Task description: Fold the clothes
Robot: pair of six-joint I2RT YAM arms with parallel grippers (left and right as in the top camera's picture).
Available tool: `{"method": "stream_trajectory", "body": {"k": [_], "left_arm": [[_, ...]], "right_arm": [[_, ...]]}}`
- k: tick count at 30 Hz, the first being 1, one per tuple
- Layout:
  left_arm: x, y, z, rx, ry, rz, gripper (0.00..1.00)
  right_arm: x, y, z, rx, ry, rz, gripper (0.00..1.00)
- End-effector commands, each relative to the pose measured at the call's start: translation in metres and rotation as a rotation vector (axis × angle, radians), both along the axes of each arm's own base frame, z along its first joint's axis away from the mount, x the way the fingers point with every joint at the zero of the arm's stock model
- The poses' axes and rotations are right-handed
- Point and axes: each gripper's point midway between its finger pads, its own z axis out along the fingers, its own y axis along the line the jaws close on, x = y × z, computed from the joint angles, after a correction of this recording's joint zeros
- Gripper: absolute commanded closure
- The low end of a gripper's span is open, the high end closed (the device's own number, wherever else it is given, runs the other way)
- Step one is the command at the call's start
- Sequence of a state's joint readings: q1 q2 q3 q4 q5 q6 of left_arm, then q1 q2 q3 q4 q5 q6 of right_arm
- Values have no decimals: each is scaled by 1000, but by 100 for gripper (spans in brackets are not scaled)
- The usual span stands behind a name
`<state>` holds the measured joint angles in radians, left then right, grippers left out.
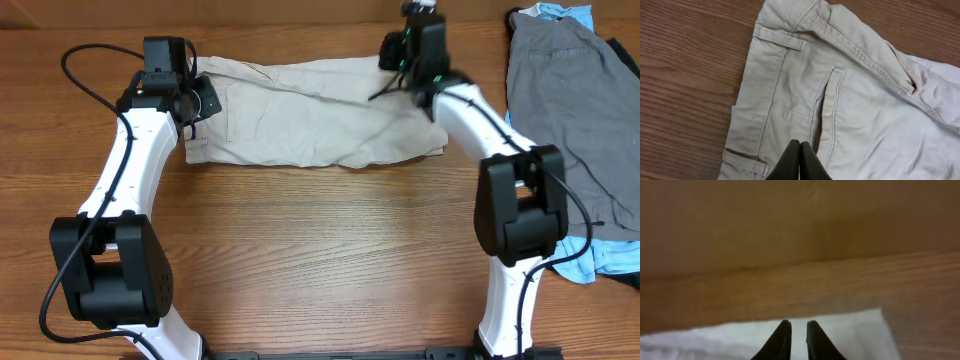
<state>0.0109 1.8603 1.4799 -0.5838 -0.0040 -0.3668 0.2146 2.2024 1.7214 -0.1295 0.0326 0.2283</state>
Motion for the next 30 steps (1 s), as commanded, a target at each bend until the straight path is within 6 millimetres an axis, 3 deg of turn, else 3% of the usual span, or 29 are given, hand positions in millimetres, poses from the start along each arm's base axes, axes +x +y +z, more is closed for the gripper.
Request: {"method": "stream_trajectory", "body": {"k": [1, 3, 7, 10, 14, 17, 20, 30], "left_arm": [[2, 0, -5, -7, 7, 19, 96], [2, 1, -4, -8, 7, 21, 95], [3, 1, -4, -8, 6, 21, 93], [3, 0, -4, -9, 6, 21, 91], [2, 1, -5, -8, 7, 21, 88], [2, 0, -5, -8, 8, 19, 87], [2, -1, -5, -8, 8, 18, 87], [2, -1, -5, -8, 7, 18, 86]], "right_arm": [[-4, 3, 15, 27, 77, 50, 85], [-22, 10, 9, 19, 184, 116, 79], [-57, 33, -9, 23, 331, 240, 44], [-74, 44, -33, -24, 413, 283, 27], [-82, 47, -60, -84, 474, 271, 26], [-80, 27, -79, -126, 520, 127, 31], [-82, -6, -89, -112, 571, -57, 34], [-83, -69, -97, 11, 649, -169, 37]]}}
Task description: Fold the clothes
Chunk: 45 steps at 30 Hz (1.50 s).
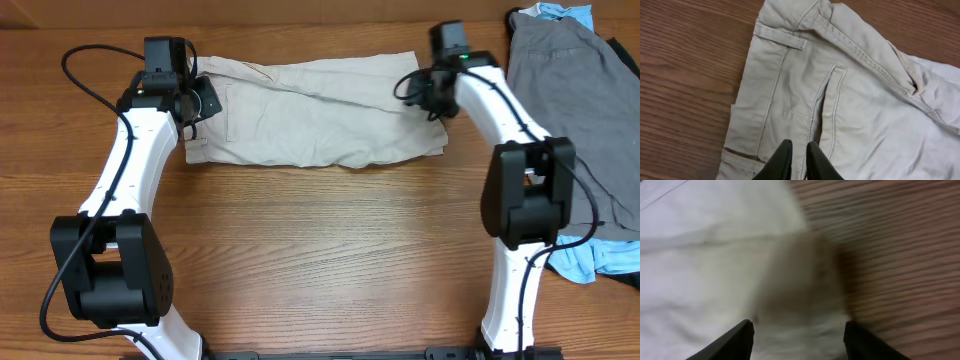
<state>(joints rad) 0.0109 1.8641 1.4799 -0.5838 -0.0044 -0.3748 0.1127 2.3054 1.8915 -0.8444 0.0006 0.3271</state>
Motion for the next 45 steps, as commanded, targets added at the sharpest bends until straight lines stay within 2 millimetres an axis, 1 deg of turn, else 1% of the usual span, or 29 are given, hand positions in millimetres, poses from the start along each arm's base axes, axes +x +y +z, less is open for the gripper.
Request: {"method": "stream_trajectory", "body": {"k": [1, 6, 10, 18, 23, 26, 29, 32, 34, 35, 39, 41, 42, 43, 45], "left_arm": [[2, -1, -3, -4, 4, 11, 86], [2, -1, -3, -4, 4, 11, 86], [2, -1, -3, -4, 4, 11, 86], [2, -1, -3, -4, 4, 11, 86], [2, -1, -3, -4, 4, 11, 86], [2, -1, -3, -4, 4, 11, 86], [2, -1, -3, -4, 5, 11, 86], [1, -1, -3, -4, 9, 11, 86], [1, -1, -4, -4, 11, 11, 87], [1, -1, -4, -3, 12, 11, 87], [1, -1, -4, -3, 12, 11, 87], [1, -1, -4, -3, 12, 11, 86], [1, -1, -4, -3, 12, 11, 86], [1, -1, -4, -3, 12, 11, 86], [1, -1, -4, -3, 11, 11, 86]], "right_arm": [[1, -2, 2, 21, -2, -25, 38], [-6, -4, -10, 31, 23, -44, 44], [-5, -1, -12, 39, 19, -39, 51], [1, 1, -13, 50, -14, -34, 53], [-1, 7, -19, 82, -10, -21, 54], [-4, 8, -23, 80, -1, -19, 58], [-3, 9, -22, 85, -6, -17, 61], [-1, 15, -20, 113, -13, 10, 64], [-2, 17, -20, 118, -12, 15, 68], [-2, 17, -20, 118, -12, 15, 73], [-2, 18, -20, 117, -13, 17, 85], [-1, 18, -19, 116, -18, 19, 89], [2, 16, -17, 104, -27, 15, 94], [3, 15, -14, 101, -32, 14, 96], [9, 16, -5, 101, -50, 18, 96]]}}
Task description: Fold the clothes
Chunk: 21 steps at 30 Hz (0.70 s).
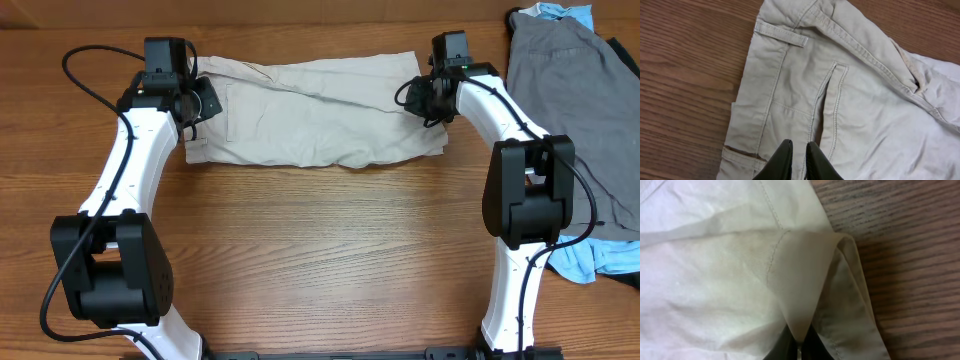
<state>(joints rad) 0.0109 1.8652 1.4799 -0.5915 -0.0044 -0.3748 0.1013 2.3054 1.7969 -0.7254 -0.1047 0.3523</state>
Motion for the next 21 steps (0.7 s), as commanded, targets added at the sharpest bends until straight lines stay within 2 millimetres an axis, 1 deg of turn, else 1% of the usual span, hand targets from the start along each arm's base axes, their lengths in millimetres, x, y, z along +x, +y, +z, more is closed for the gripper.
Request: {"method": "stream_trajectory", "body": {"k": [1, 8, 11, 21], "left_arm": [[2, -1, -2, -3, 2, 11, 86], [4, -1, -1, -4, -5, 11, 86], [5, -1, 0, -4, -10, 11, 86], [5, -1, 0, -4, -13, 11, 86]], "right_arm": [[14, 4, 20, -7, -50, 11, 96], [46, 10, 61, 9, -184, 12, 96], [61, 12, 72, 29, -253, -10, 96], [98, 15, 103, 37, -456, -19, 96]]}}
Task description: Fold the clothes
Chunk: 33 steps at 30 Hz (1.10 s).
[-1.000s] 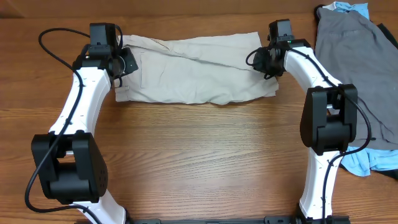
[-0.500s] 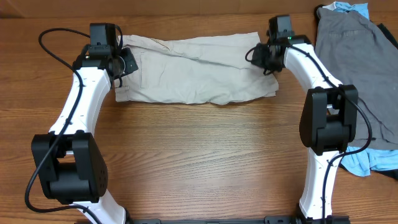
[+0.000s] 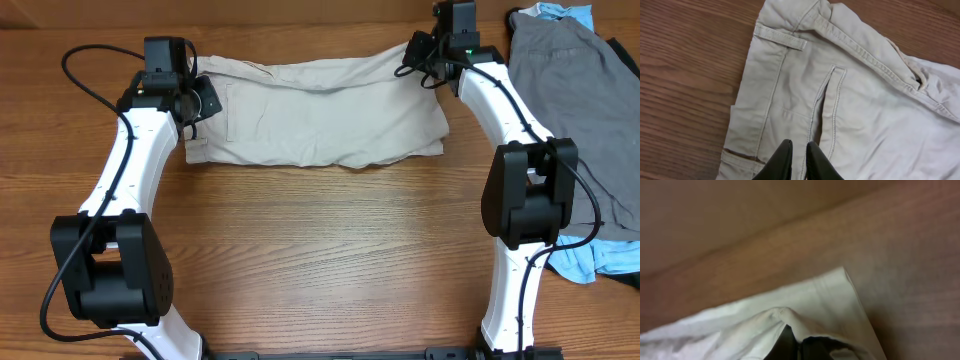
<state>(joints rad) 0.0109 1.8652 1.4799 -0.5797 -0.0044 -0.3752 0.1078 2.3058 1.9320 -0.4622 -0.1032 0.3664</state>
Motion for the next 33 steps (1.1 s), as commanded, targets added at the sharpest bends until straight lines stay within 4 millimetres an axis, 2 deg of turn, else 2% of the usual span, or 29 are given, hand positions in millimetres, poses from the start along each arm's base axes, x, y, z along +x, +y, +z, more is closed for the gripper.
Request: {"method": "stream_trajectory", "body": {"k": [1, 3, 4, 5, 6, 7, 11, 15, 17, 19, 24, 25, 26, 27, 31, 33], "left_arm": [[3, -1, -2, -3, -1, 11, 86], [3, -1, -2, -3, -1, 11, 85], [3, -1, -2, -3, -1, 11, 85], [3, -1, -2, -3, -2, 11, 85], [3, -1, -2, -3, -2, 11, 85], [3, -1, -2, -3, -1, 11, 85], [3, -1, -2, -3, -1, 10, 85], [1, 0, -3, -1, 8, 8, 81], [-4, 0, -6, 8, 31, -4, 77], [-17, 5, -14, -1, 95, 5, 70], [-42, 18, -26, -73, 200, 24, 59], [-44, 20, -26, -89, 209, 15, 58], [-48, 25, -27, -105, 220, -9, 55], [-51, 31, -28, -102, 226, -5, 51], [-51, 45, -28, -85, 219, -14, 41], [-49, 48, -27, -75, 210, -32, 39]], "right_arm": [[14, 1, 17, -11, -73, -21, 96], [18, 1, 16, -14, -88, -26, 94], [19, 0, 14, -14, -90, -27, 80], [20, 0, 12, -17, -91, -33, 53], [21, -1, 11, -17, -94, -35, 15], [21, -2, 9, -24, -92, -42, 0], [18, -8, 12, -46, -77, -57, 0], [3, -17, 24, -56, -6, -67, 0], [-10, -19, 29, -79, 49, -49, 0], [-34, -21, 32, -105, 140, -29, 0], [-61, -15, 26, -142, 233, 86, 2], [-63, -15, 22, -148, 247, 93, 12], [-66, -15, 14, -153, 270, 100, 67], [-68, -15, 8, -151, 281, 98, 96], [-71, -15, -15, -148, 319, 92, 96], [-73, -16, -26, -147, 341, 90, 96]]}}
